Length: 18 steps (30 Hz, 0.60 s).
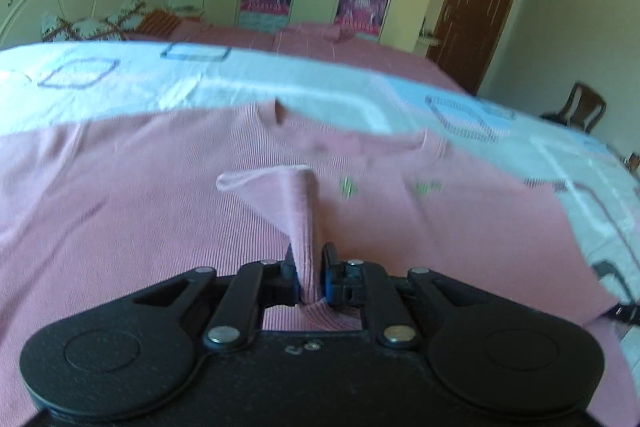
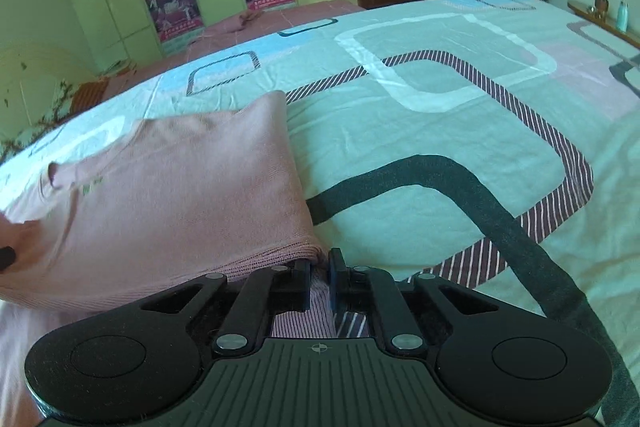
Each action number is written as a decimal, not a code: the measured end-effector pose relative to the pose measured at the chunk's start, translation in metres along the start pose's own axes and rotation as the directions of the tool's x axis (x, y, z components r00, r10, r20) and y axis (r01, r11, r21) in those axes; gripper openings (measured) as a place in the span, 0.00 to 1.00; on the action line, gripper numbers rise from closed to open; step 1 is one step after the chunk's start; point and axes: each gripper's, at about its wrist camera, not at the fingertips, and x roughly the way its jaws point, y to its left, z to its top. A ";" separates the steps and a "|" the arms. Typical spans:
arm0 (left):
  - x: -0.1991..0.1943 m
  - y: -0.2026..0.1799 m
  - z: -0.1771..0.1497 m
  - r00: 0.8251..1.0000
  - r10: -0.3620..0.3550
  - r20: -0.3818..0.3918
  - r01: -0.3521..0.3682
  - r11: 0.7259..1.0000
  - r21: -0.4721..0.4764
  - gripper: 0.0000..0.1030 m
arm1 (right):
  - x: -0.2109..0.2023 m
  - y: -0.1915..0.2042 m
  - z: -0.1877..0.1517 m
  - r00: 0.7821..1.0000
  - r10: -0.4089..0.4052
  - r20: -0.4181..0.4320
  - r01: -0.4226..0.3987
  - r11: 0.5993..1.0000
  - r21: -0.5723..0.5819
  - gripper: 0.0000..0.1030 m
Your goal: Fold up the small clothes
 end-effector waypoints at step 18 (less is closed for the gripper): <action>0.003 0.027 0.004 1.000 0.010 0.016 -0.009 0.999 -0.039 0.12 | 0.038 0.005 0.059 0.993 0.116 -0.023 -0.116 0.993 0.016 0.37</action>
